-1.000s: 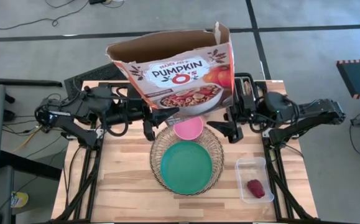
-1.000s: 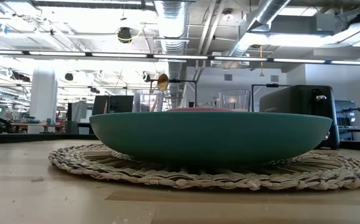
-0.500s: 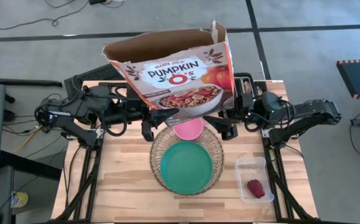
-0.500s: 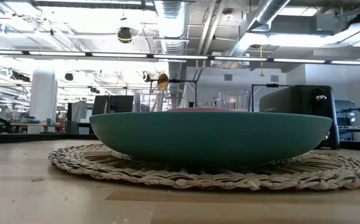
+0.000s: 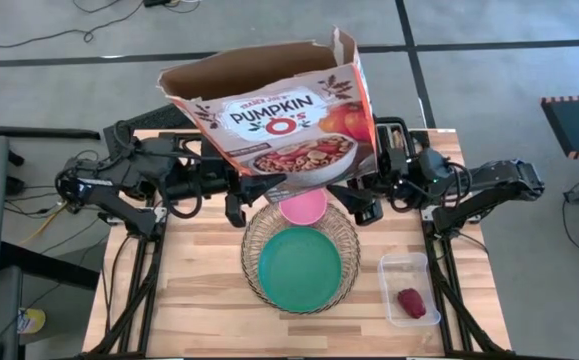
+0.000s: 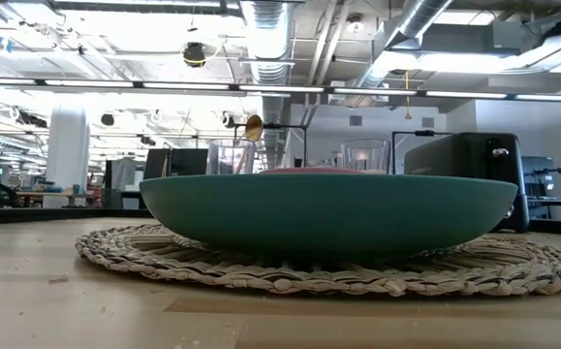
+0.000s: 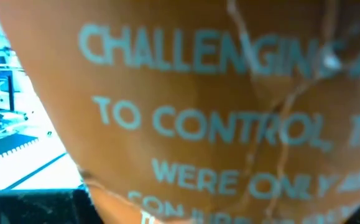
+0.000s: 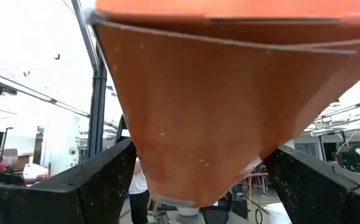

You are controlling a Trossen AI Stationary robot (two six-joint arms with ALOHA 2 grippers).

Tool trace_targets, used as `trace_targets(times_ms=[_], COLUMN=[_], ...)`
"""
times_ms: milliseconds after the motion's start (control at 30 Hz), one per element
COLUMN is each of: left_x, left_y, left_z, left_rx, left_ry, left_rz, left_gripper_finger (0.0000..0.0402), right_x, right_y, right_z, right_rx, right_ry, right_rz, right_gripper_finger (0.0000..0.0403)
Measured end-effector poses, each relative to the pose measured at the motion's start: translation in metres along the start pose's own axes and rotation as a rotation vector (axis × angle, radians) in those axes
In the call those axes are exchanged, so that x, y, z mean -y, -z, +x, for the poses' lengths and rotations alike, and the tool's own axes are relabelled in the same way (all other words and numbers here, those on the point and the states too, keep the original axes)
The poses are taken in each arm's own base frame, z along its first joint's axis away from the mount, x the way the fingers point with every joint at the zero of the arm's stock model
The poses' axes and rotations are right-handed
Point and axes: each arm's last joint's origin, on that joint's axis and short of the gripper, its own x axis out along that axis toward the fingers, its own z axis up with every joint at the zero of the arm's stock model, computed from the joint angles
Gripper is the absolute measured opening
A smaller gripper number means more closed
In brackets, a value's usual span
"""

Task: Arrange a breakfast setting
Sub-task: Pour the cereal from the orange cereal box into the pink bowl

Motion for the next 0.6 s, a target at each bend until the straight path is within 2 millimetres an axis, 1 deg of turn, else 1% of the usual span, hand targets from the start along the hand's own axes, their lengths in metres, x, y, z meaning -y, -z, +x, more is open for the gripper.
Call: trace_targets(times_ms=[167, 300, 600], left_x=[0.0007, 0.0013, -0.0035], left_y=[-0.0005, 0.0003, 0.0013], left_z=[0.0000, 0.0011, 0.0028], left_rx=[0.003, 0.003, -0.008], left_ry=[0.035, 0.041, 0.031], left_rz=[0.009, 0.011, -0.002], left_gripper_finger=[0.0202, 0.0202, 0.0202], right_x=[0.0006, 0.0039, 0.0051], right_y=[-0.0049, -0.0058, 0.0038], right_z=[0.0001, 0.0001, 0.0046], right_rx=[0.056, 0.060, 0.112], right_ry=[-0.059, -0.074, -0.072], right_rz=[0.057, 0.113, 0.126], right_gripper_finger=[0.0375, 0.0375, 0.0375])
